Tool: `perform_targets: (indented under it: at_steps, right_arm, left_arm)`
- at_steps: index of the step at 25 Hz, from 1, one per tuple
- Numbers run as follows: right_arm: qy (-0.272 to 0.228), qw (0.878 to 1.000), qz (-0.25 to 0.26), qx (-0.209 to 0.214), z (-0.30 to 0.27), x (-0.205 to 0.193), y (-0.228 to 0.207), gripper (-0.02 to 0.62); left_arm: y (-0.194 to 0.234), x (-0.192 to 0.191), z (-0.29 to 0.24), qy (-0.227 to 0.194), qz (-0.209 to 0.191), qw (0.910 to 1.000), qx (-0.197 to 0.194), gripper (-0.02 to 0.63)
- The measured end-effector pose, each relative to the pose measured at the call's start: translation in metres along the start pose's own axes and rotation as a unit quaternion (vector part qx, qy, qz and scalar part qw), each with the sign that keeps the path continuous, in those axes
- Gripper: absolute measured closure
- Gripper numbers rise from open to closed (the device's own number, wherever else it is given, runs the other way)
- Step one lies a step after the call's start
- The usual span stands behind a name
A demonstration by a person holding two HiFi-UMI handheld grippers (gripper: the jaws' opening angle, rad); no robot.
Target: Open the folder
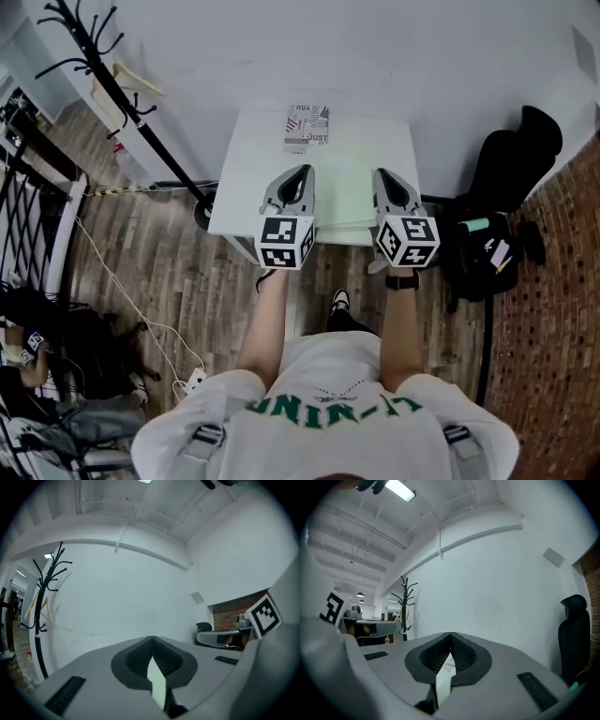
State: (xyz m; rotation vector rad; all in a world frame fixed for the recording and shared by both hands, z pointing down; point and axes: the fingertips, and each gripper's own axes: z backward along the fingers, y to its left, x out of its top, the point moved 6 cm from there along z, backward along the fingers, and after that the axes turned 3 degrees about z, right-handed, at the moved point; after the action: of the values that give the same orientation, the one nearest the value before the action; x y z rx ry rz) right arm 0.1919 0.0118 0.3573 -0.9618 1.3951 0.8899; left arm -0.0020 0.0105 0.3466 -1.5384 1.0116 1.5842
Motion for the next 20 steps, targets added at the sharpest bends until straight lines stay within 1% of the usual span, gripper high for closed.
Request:
perform_targets:
  at_steps: [3,5,10,15,18,20]
  right_arm:
    - [0.006,1.0,-0.004,0.022,-0.044,0.009,-0.038,0.578]
    - [0.017,0.999,-0.007,0.036,-0.066,0.007,-0.061,0.578]
    - [0.05,0.997,-0.023,0.057,-0.103,-0.019,-0.112,0.565]
    - [0.105,0.992,-0.033,0.07,-0.139,-0.056,-0.136,0.545]
    - [0.131,0.988,-0.038,0.073,-0.158,-0.076,-0.144,0.533]
    - [0.159,0.984,-0.026,0.075,-0.169,-0.093,-0.149,0.491]
  left_arm:
    - [0.005,0.005,-0.053,0.007,0.007,0.9999,0.005,0.592]
    - [0.009,0.003,-0.083,0.015,0.015,0.9997,0.009,0.592]
    - [0.008,-0.015,-0.131,0.032,0.018,0.999,0.026,0.592]
    - [0.017,-0.038,-0.167,0.061,0.024,0.9974,0.03,0.592]
    - [0.027,-0.046,-0.189,0.073,0.023,0.9968,0.024,0.592]
    - [0.031,-0.05,-0.204,0.08,0.02,0.9964,0.015,0.592]
